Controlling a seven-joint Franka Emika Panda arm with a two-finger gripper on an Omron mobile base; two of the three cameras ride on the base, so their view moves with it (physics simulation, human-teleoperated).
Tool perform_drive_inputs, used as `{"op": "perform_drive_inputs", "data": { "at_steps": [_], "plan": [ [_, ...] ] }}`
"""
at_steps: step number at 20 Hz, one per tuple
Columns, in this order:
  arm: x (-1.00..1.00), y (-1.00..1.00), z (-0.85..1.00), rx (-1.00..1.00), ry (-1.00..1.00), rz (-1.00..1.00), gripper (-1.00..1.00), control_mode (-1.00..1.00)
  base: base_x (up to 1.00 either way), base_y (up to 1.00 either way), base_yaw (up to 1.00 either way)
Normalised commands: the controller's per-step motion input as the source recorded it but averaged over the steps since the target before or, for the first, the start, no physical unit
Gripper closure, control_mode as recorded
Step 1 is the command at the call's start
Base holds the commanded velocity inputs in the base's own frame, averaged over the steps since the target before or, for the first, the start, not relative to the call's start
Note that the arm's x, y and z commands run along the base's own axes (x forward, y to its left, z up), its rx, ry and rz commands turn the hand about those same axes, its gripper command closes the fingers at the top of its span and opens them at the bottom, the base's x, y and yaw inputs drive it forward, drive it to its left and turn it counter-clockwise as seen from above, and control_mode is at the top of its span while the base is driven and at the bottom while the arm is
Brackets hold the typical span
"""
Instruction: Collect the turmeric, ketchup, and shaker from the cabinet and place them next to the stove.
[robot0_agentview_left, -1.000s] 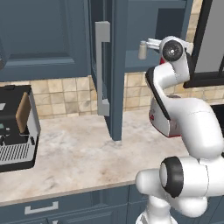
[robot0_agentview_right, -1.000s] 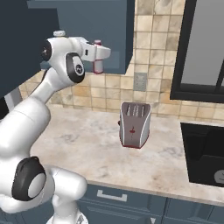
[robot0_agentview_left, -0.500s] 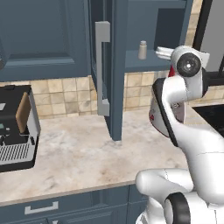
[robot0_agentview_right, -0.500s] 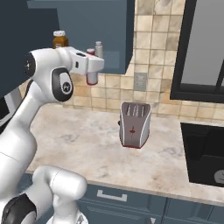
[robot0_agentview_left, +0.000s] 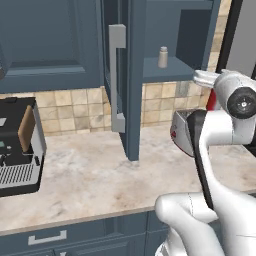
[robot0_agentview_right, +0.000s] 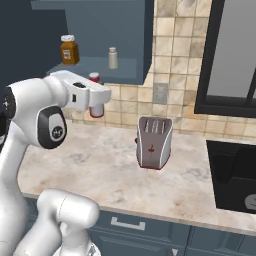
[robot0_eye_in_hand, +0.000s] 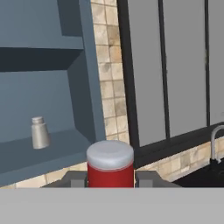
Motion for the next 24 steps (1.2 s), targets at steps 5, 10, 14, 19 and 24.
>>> {"op": "perform_drive_inputs", "data": {
  "at_steps": [5, 10, 14, 19, 24],
  "plan": [
    [-0.89, 0.00, -0.13, 0.00, 0.00, 0.00, 1.00, -1.00, 0.00, 0.00, 0.00],
    [-0.83, 0.00, -0.18, 0.00, 0.00, 0.00, 1.00, -1.00, 0.00, 0.00, 0.00],
    [-0.74, 0.00, -0.15, 0.00, 0.02, 0.00, 1.00, -1.00, 0.00, 0.00, 0.00],
    [-0.70, 0.00, -0.13, 0.00, 0.01, 0.00, 1.00, -1.00, 0.00, 0.00, 0.00],
    [-0.28, 0.00, -0.07, 0.00, 0.00, 0.00, 1.00, 1.00, -0.11, 0.01, 0.02]
  ]
}}
